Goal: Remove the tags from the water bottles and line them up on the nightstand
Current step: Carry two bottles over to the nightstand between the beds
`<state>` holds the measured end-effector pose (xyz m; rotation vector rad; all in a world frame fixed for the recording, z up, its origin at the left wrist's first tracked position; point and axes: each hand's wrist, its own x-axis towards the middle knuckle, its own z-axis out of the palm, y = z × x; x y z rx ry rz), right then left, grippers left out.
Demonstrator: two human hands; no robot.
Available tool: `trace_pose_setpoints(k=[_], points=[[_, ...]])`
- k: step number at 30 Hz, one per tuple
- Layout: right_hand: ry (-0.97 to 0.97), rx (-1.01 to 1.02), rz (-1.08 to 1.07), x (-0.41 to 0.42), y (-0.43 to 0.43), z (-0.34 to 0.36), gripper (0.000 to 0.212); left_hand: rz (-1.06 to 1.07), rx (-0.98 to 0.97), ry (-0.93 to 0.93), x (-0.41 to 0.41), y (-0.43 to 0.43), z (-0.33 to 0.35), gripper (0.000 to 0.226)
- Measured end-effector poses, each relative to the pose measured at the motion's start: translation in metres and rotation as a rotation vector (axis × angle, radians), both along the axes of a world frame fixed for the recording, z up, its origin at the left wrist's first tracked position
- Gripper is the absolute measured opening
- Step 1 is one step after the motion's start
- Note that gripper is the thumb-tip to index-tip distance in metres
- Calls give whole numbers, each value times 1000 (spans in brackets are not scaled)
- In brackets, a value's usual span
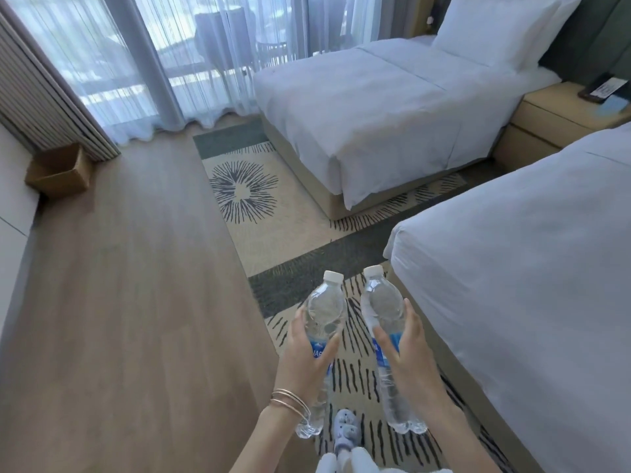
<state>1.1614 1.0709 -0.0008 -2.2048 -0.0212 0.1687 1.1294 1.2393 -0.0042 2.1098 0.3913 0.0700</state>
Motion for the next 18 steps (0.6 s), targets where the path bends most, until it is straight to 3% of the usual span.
trace_pose_setpoints(k=[10, 18], points=[[-19, 162, -63, 150, 2, 22, 67, 38, -133, -15, 155, 8, 5, 88], [-11, 193, -133, 255, 23, 14, 70, -71, -164, -46, 274, 28, -14, 72]])
